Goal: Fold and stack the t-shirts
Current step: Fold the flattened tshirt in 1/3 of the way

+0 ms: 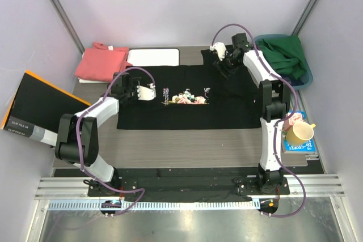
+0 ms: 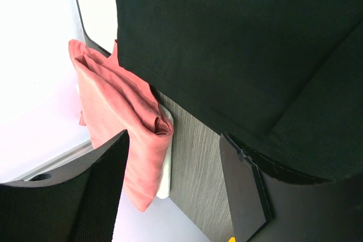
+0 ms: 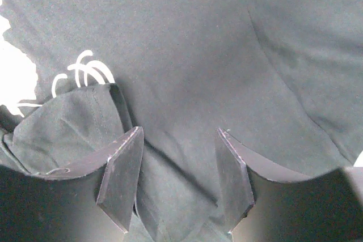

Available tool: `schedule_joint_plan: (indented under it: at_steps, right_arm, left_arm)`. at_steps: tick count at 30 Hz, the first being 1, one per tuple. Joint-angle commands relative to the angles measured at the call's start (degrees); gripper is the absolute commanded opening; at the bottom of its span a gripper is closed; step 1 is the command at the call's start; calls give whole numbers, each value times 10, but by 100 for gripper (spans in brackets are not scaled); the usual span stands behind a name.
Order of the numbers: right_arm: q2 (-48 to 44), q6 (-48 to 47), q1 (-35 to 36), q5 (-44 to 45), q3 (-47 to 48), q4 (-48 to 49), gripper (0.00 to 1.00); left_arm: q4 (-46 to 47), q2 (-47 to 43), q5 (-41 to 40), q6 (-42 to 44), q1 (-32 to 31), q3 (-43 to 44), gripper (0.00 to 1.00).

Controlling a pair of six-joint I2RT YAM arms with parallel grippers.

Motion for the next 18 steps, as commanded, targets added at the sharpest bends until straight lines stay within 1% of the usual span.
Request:
schedule_joint_plan:
  at_steps: [1,7,13,18]
  right_arm:
    - [25,9,11,-29,24,-28,59]
    - [46,18,26,-62,50,-46,61]
    - [52,27,31,-86,61,-60,66]
    - [55,25,34,-85,53,-69,65]
  left_arm:
    - [16,-10,1,-10,-3,8,66]
    - [16,-6,-2,-10,-5,13,66]
    - [15,-6,-2,-8,-4,15,65]
    - [15,0,-1,-5,-4,19,66]
